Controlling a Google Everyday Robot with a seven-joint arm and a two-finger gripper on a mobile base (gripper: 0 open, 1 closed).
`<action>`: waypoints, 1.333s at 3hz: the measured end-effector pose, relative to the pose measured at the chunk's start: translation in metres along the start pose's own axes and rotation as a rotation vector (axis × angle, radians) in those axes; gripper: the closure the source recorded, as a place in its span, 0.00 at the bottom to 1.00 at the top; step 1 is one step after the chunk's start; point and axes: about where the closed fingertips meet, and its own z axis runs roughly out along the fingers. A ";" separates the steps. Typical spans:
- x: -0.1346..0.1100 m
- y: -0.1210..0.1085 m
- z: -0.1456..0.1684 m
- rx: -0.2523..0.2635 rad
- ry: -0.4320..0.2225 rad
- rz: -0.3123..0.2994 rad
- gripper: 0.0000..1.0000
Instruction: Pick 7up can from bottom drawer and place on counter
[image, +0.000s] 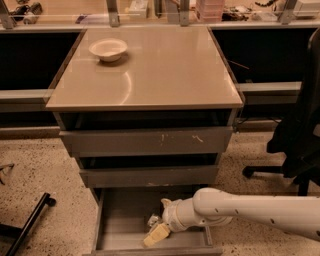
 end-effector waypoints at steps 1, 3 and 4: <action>0.027 -0.030 0.030 0.093 0.022 -0.030 0.00; 0.064 -0.119 0.066 0.352 0.051 0.025 0.00; 0.071 -0.154 0.092 0.403 -0.017 0.050 0.00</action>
Offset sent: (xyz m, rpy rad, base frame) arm 0.1153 -0.0451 -0.1374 -0.2439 -0.2884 -0.3673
